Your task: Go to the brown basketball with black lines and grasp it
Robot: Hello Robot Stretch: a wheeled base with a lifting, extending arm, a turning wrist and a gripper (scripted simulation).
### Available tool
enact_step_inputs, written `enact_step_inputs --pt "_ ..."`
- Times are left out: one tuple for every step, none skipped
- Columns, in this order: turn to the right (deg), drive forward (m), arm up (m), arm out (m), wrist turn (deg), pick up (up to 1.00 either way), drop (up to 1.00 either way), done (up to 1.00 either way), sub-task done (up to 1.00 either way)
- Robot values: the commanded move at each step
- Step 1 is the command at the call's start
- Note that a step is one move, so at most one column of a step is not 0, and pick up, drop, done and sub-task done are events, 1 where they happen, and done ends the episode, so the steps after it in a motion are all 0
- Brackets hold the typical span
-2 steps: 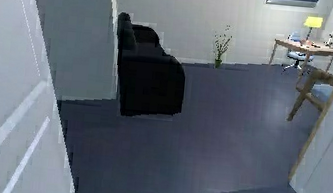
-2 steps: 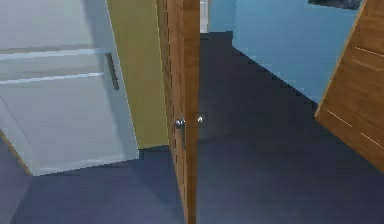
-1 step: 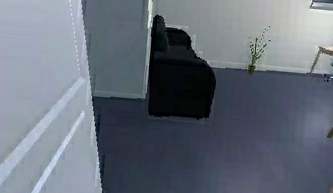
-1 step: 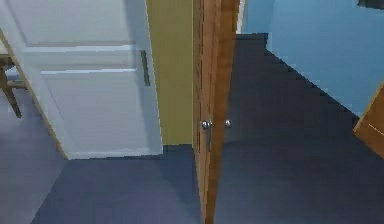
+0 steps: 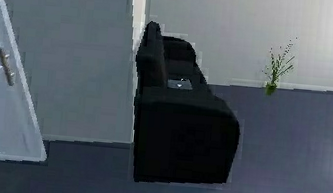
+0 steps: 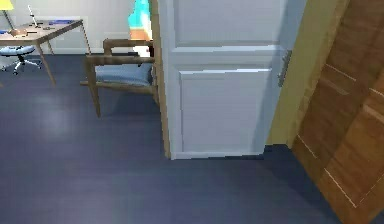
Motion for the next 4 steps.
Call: enact_step_inputs --pt "-12.0 0.0 0.0 0.0 0.0 0.0 0.0 0.0 0.0" --pt "0.0 0.2 0.0 0.0 0.0 0.0 0.0 0.0 0.0" --pt "-18.0 0.0 0.0 0.0 0.0 0.0 0.0 0.0 0.0" --pt "0.0 0.45 0.0 0.0 0.0 0.0 0.0 0.0 0.0"
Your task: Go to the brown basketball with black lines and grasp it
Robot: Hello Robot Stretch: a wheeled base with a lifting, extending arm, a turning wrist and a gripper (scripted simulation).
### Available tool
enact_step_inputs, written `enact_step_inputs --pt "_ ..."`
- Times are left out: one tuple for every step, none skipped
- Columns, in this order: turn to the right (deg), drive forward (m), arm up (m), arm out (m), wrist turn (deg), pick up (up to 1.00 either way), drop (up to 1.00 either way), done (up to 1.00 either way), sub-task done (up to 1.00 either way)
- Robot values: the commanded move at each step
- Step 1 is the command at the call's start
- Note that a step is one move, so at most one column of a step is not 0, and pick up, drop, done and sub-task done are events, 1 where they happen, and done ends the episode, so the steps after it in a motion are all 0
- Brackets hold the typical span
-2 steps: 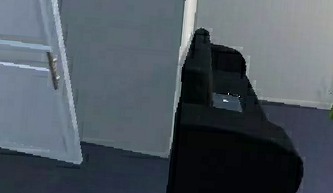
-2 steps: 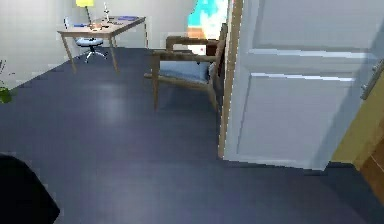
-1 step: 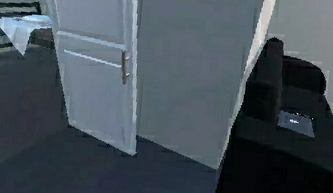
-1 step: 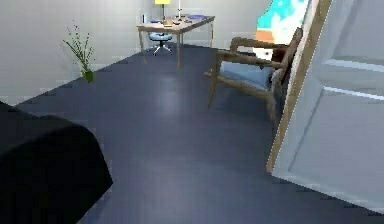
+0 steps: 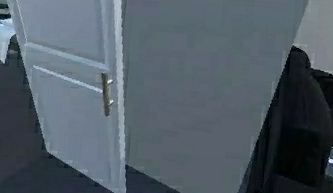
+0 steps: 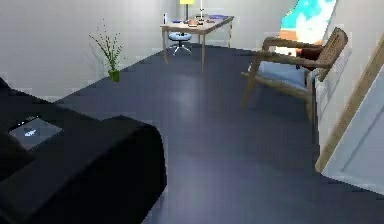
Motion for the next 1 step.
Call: enact_step_inputs --pt "-45.0 0.0 0.0 0.0 0.0 0.0 0.0 0.0 0.0"
